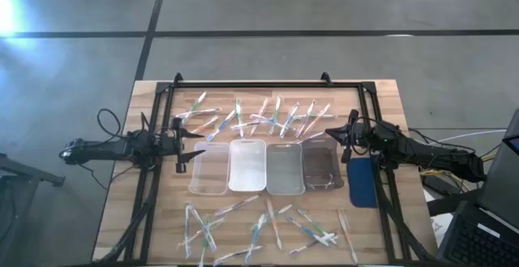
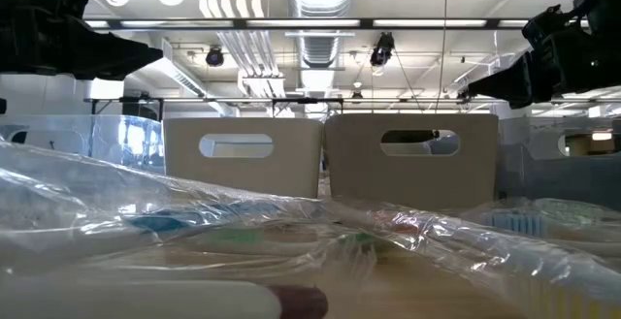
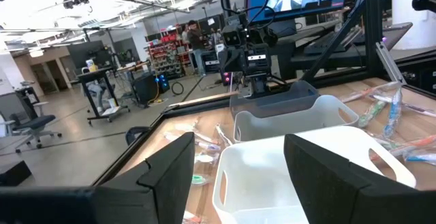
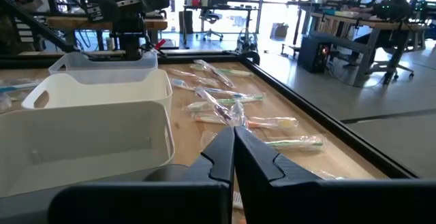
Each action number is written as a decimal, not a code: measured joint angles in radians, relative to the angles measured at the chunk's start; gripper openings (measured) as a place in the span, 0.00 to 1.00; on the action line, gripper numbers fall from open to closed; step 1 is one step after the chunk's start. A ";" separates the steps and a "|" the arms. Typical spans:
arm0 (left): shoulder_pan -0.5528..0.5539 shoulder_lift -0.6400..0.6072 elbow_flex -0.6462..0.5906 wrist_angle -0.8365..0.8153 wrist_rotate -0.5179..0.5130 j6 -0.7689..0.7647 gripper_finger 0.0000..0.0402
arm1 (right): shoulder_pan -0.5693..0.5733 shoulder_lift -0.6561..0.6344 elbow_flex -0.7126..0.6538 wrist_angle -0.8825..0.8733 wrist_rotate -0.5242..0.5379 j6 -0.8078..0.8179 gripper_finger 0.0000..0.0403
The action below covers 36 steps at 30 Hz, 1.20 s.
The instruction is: Pick & Place Toothbrushes
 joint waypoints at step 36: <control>-0.001 0.000 0.000 0.000 0.000 0.000 0.58 | -0.006 0.425 0.502 0.034 0.089 0.008 0.02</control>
